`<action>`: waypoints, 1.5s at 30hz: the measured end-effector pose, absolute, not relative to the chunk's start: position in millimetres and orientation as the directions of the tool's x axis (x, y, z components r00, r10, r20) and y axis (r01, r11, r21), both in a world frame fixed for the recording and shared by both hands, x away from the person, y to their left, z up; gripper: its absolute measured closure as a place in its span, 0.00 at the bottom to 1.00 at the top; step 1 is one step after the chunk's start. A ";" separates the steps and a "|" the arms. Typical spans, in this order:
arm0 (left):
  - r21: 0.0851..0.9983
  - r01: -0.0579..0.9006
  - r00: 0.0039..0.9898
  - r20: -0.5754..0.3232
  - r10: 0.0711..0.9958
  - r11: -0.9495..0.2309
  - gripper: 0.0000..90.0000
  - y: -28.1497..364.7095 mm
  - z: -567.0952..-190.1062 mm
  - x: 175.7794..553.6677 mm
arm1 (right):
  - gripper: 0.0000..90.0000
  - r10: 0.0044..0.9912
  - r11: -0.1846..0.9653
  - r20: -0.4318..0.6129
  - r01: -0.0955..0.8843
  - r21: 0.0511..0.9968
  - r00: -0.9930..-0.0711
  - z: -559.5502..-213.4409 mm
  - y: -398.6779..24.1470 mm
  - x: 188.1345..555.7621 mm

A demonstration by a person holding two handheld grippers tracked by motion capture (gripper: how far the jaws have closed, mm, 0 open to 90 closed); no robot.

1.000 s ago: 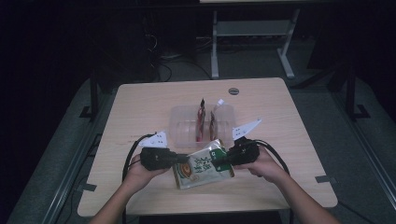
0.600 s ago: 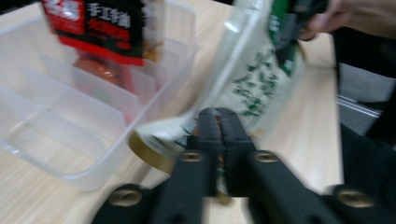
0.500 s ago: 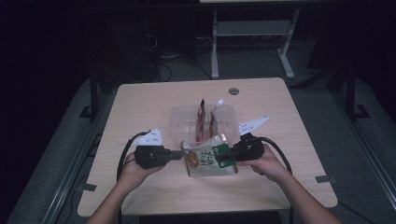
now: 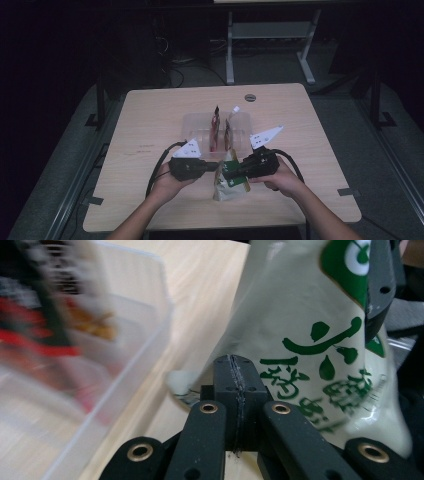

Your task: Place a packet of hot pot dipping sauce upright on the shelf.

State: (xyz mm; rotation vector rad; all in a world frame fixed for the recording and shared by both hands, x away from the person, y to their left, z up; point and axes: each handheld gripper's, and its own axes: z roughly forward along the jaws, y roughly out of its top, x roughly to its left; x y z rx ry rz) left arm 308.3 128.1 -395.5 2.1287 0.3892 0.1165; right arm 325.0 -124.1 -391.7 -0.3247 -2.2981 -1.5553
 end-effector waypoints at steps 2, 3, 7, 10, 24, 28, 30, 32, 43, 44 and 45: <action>0.824 0.222 0.952 -0.066 0.300 -0.522 1.00 121.1 -397.8 305.6 | 1.00 0.001 0.374 0.412 0.383 0.845 -0.911 -390.2 -125.6 323.5; 0.820 0.217 0.954 -0.062 0.294 -0.530 1.00 119.6 -398.2 304.6 | 1.00 0.001 0.374 0.401 0.373 0.849 -0.916 -389.6 -126.9 323.4; 0.824 0.225 0.952 -0.072 0.297 -0.520 1.00 121.7 -397.9 305.6 | 1.00 0.015 0.367 0.386 0.364 0.856 -0.923 -386.4 -133.3 323.1; 0.827 0.228 0.951 -0.077 0.299 -0.513 1.00 126.1 -396.9 306.7 | 1.00 0.035 0.362 0.381 0.367 0.857 -0.924 -383.7 -139.1 322.6; 0.808 0.245 0.954 -0.104 0.280 -0.536 0.84 147.4 -398.3 302.2 | 1.00 0.086 0.355 0.344 0.351 0.866 -0.935 -375.5 -158.5 322.2; 0.794 0.272 0.948 -0.126 0.291 -0.543 0.74 157.4 -399.5 300.5 | 1.00 0.112 0.343 0.327 0.346 0.873 -0.938 -369.1 -167.2 324.8; 0.785 0.283 0.946 -0.133 0.297 -0.550 0.67 162.9 -400.6 300.4 | 1.00 0.128 0.339 0.316 0.341 0.877 -0.940 -364.8 -172.0 326.3; 0.771 0.318 0.935 -0.158 0.317 -0.552 0.61 167.5 -403.0 299.1 | 1.00 0.140 0.338 0.303 0.333 0.880 -0.943 -361.9 -175.0 327.4; 0.731 0.387 0.904 -0.181 0.387 -0.562 0.38 194.4 -417.6 291.8 | 1.00 0.194 0.312 0.266 0.316 0.896 -0.944 -347.1 -193.7 343.0; 0.732 0.386 0.904 -0.178 0.389 -0.561 0.37 194.9 -417.6 292.5 | 1.00 0.201 0.306 0.263 0.316 0.898 -0.944 -344.4 -195.7 345.7; 0.732 0.389 0.902 -0.180 0.392 -0.559 0.36 195.1 -417.5 293.1 | 1.00 0.205 0.302 0.263 0.316 0.899 -0.943 -342.8 -196.7 347.2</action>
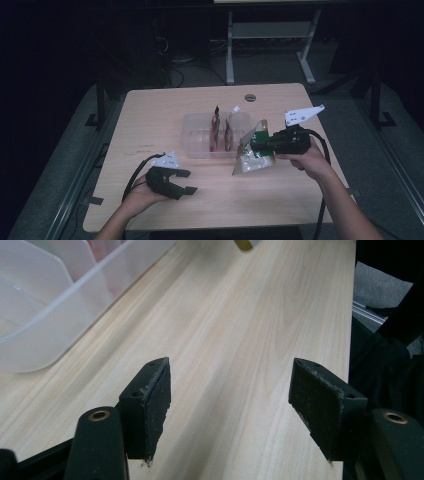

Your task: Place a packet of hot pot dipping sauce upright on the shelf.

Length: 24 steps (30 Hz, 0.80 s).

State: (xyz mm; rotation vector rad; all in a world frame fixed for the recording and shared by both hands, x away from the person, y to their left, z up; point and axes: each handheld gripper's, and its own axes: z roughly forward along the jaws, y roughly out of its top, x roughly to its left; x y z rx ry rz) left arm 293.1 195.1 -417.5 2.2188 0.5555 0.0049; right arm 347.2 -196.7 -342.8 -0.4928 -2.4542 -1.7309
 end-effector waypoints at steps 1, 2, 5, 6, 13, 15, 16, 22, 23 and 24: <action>0.732 0.390 0.902 -0.180 0.393 -0.559 0.36 195.3 -417.3 293.6 | 1.00 0.211 0.300 0.258 0.314 0.901 -0.943 -340.9 -198.0 349.3; 0.731 0.387 0.903 -0.178 0.390 -0.562 0.36 195.8 -417.1 294.2 | 1.00 0.217 0.299 0.254 0.312 0.902 -0.942 -339.0 -199.2 351.6; 0.728 0.387 0.904 -0.178 0.389 -0.566 0.35 196.4 -417.3 294.2 | 1.00 0.229 0.297 0.247 0.309 0.903 -0.942 -335.8 -201.9 357.0; 0.728 0.389 0.903 -0.179 0.391 -0.565 0.35 196.7 -417.5 294.1 | 1.00 0.236 0.299 0.244 0.310 0.902 -0.940 -334.0 -203.4 360.0; 0.724 0.400 0.898 -0.185 0.399 -0.562 0.35 198.0 -418.7 295.0 | 1.00 0.285 0.313 0.221 0.308 0.899 -0.933 -323.0 -210.8 382.1; 0.724 0.394 0.900 -0.179 0.397 -0.566 0.35 198.2 -419.2 295.2 | 1.00 0.302 0.321 0.213 0.309 0.895 -0.929 -320.7 -213.8 388.5; 0.722 0.395 0.900 -0.181 0.397 -0.567 0.35 198.3 -419.3 295.4 | 1.00 0.306 0.320 0.214 0.312 0.895 -0.928 -320.2 -214.9 390.3; 0.720 0.401 0.898 -0.185 0.400 -0.566 0.34 199.3 -420.5 295.7 | 1.00 0.341 0.327 0.216 0.331 0.885 -0.915 -321.8 -220.2 401.3; 0.719 0.401 0.897 -0.185 0.401 -0.567 0.34 199.4 -420.7 295.8 | 1.00 0.345 0.328 0.217 0.334 0.884 -0.913 -322.9 -220.2 402.2; 0.720 0.400 0.898 -0.184 0.399 -0.568 0.34 199.5 -420.9 296.0 | 1.00 0.347 0.330 0.220 0.338 0.881 -0.912 -324.1 -220.2 403.2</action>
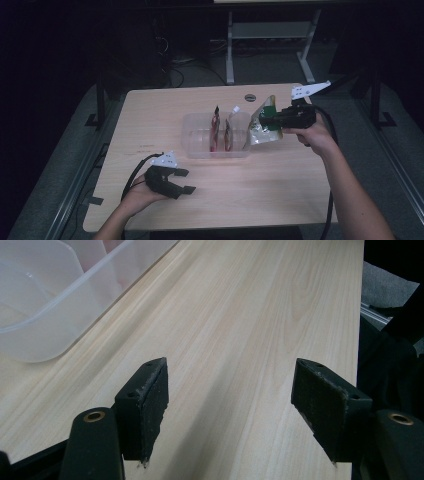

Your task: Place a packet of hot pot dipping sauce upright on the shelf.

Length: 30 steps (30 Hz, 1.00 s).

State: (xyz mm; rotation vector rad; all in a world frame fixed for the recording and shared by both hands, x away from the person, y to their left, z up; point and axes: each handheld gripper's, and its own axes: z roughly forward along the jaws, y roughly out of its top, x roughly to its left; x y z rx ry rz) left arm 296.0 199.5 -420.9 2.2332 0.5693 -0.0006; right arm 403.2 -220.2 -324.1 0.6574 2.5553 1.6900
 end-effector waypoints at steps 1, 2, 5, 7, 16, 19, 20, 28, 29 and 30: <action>0.719 0.402 0.897 -0.185 0.401 -0.568 0.34 199.5 -421.0 295.9 | 1.00 0.349 0.330 0.218 0.338 0.881 -0.911 -325.3 -219.9 404.0; 0.718 0.401 0.898 -0.183 0.401 -0.569 0.34 199.5 -421.2 296.1 | 1.00 0.351 0.332 0.222 0.343 0.879 -0.910 -326.7 -219.4 404.8; 0.715 0.401 0.898 -0.182 0.401 -0.573 0.34 199.8 -421.6 296.1 | 1.00 0.359 0.339 0.221 0.347 0.874 -0.907 -332.1 -217.2 407.5; 0.713 0.401 0.899 -0.182 0.399 -0.576 0.34 199.9 -422.4 296.4 | 1.00 0.363 0.336 0.225 0.352 0.874 -0.904 -335.1 -216.3 408.7; 0.704 0.393 0.903 -0.174 0.392 -0.591 0.32 198.0 -424.7 296.4 | 1.00 0.384 0.339 0.240 0.378 0.862 -0.892 -351.0 -209.5 417.8; 0.705 0.394 0.902 -0.175 0.394 -0.590 0.32 197.8 -425.1 296.1 | 1.00 0.392 0.335 0.257 0.398 0.854 -0.883 -360.9 -208.4 422.0; 0.705 0.395 0.902 -0.175 0.394 -0.590 0.32 197.9 -425.2 296.1 | 1.00 0.394 0.332 0.264 0.404 0.852 -0.880 -363.0 -208.2 422.8; 0.701 0.399 0.901 -0.180 0.394 -0.592 0.31 197.0 -426.7 296.1 | 1.00 0.406 0.332 0.274 0.420 0.845 -0.872 -371.4 -202.4 429.1; 0.697 0.396 0.903 -0.178 0.391 -0.598 0.31 197.2 -426.7 296.3 | 1.00 0.409 0.328 0.275 0.421 0.846 -0.870 -372.4 -201.4 429.8; 0.699 0.400 0.901 -0.182 0.394 -0.593 0.30 196.6 -427.1 295.9 | 1.00 0.408 0.325 0.278 0.423 0.846 -0.870 -372.5 -201.1 430.1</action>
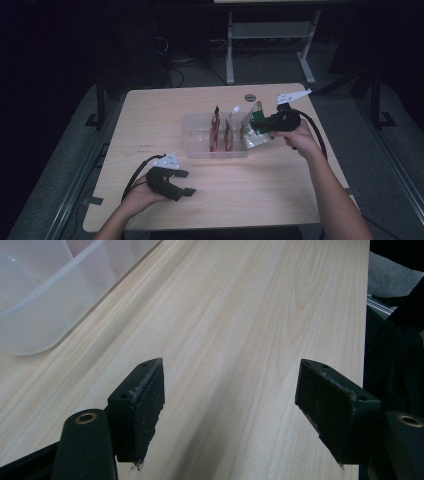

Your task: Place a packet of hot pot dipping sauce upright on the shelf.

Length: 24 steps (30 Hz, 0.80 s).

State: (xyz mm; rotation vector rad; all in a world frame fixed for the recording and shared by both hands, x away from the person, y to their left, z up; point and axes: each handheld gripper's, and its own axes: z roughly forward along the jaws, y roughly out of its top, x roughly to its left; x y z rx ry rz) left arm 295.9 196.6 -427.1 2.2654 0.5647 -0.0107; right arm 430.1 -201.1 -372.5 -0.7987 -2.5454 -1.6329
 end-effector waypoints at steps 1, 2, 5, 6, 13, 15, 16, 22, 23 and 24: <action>0.697 0.399 0.902 -0.181 0.393 -0.595 0.30 196.5 -427.2 295.9 | 1.00 0.410 0.323 0.276 0.421 0.847 -0.869 -372.6 -200.7 430.6; 0.697 0.399 0.902 -0.181 0.392 -0.596 0.30 196.5 -427.3 295.9 | 1.00 0.414 0.323 0.275 0.422 0.847 -0.868 -372.7 -200.4 430.9; 0.695 0.398 0.903 -0.179 0.391 -0.599 0.30 196.4 -427.7 296.2 | 0.99 0.424 0.325 0.270 0.423 0.846 -0.865 -372.9 -199.5 432.0; 0.695 0.398 0.903 -0.180 0.391 -0.599 0.30 196.3 -427.8 296.2 | 0.99 0.429 0.325 0.269 0.425 0.845 -0.862 -372.9 -199.4 432.1; 0.692 0.399 0.902 -0.181 0.391 -0.601 0.30 196.2 -428.2 296.3 | 0.70 0.484 0.328 0.222 0.411 0.851 -0.847 -369.9 -200.8 429.2; 0.689 0.401 0.902 -0.183 0.390 -0.604 0.30 196.0 -428.3 296.3 | 0.62 0.479 0.331 0.223 0.410 0.850 -0.849 -368.1 -201.5 426.9; 0.688 0.399 0.903 -0.181 0.389 -0.606 0.30 195.9 -428.4 296.3 | 0.57 0.478 0.332 0.220 0.407 0.851 -0.850 -367.1 -201.5 425.8; 0.690 0.396 0.905 -0.178 0.387 -0.606 0.28 195.7 -427.9 295.7 | 0.34 0.533 0.380 0.148 0.392 0.838 -0.833 -361.3 -201.1 411.5; 0.689 0.388 0.909 -0.174 0.379 -0.612 0.28 196.7 -427.1 295.9 | 0.34 0.537 0.386 0.136 0.386 0.838 -0.832 -360.9 -201.9 409.0; 0.687 0.383 0.911 -0.169 0.376 -0.618 0.27 197.3 -426.8 296.1 | 0.32 0.539 0.385 0.131 0.381 0.841 -0.832 -360.7 -203.1 405.9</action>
